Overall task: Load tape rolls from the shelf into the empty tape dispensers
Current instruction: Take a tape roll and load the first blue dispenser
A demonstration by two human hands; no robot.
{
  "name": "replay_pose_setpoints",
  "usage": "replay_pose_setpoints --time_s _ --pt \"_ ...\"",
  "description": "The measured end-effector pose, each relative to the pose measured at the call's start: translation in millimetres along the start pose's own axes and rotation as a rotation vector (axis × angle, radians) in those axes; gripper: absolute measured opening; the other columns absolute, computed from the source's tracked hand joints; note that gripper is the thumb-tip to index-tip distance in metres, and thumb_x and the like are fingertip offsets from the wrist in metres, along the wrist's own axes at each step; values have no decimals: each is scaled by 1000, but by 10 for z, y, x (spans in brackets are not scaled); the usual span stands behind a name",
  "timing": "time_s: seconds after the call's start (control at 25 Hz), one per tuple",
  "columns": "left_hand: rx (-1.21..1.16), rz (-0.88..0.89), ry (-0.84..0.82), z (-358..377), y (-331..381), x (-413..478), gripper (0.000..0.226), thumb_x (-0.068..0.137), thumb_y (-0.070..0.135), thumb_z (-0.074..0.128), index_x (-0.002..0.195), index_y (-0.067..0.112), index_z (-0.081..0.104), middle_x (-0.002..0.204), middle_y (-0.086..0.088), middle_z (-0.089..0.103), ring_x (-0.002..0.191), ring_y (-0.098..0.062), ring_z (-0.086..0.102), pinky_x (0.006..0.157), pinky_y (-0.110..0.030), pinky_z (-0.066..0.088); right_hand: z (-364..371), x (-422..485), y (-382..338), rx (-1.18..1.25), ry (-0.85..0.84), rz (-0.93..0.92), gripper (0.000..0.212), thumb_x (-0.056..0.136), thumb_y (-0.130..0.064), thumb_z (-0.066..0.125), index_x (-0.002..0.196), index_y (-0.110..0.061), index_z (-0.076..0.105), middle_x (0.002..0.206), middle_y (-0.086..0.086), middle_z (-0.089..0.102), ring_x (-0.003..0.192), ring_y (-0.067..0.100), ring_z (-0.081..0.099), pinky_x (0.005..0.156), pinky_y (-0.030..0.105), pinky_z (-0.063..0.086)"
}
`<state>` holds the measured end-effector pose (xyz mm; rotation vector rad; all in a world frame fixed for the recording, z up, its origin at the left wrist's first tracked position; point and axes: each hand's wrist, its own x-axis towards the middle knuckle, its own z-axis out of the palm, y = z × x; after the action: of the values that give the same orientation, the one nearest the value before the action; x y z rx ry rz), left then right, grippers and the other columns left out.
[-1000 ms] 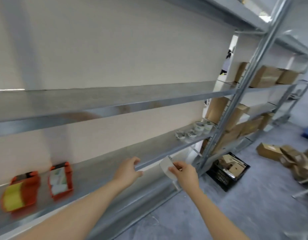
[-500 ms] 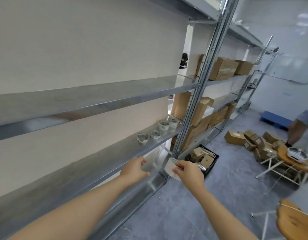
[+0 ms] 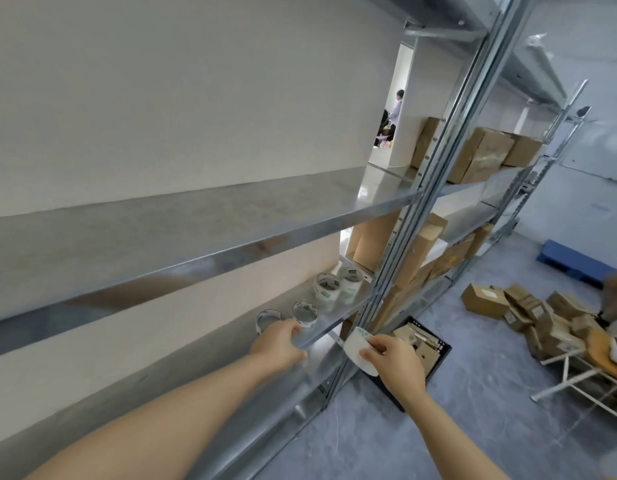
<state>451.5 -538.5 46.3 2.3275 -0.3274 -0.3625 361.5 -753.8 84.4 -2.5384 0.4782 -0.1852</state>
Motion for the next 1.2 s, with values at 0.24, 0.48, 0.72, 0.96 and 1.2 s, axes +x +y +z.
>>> replay_pose_setpoints --time_s 0.24,0.48,0.72,0.96,1.2 --pt "39 -40 -10 292 121 810 60 76 31 75 130 21 53 134 3 57 120 -17 57 100 -30 45 118 856 403 2 -25 -21 20 83 -32 64 87 -13 68 78 6 69 75 25 64 54 29 40" --pt "33 -121 32 654 364 1581 34 75 29 72 106 22 59 111 3 62 104 -21 61 90 -37 52 164 1854 796 48 -100 -109 19 84 -29 66 90 -12 70 85 8 72 83 25 67 75 45 57" --pt "93 -231 149 1011 642 2484 53 83 23 63 134 20 48 137 -11 44 118 -30 54 95 -36 48 250 2784 1169 41 -182 -252 19 83 -28 63 87 -9 66 82 12 69 81 30 64 68 43 55" --pt "210 -363 202 1345 549 3036 43 90 19 51 132 26 49 157 -5 18 127 -36 42 99 -44 45 399 3374 1471 42 -221 -430 16 83 -29 63 76 -15 63 67 5 64 69 21 62 60 38 53" --pt "20 -385 391 1404 415 3057 42 93 19 49 133 31 52 158 -2 24 132 -27 44 103 -39 41 464 3515 1547 151 -204 -493 8 85 -30 68 81 -23 67 71 -4 68 69 12 63 61 37 56"
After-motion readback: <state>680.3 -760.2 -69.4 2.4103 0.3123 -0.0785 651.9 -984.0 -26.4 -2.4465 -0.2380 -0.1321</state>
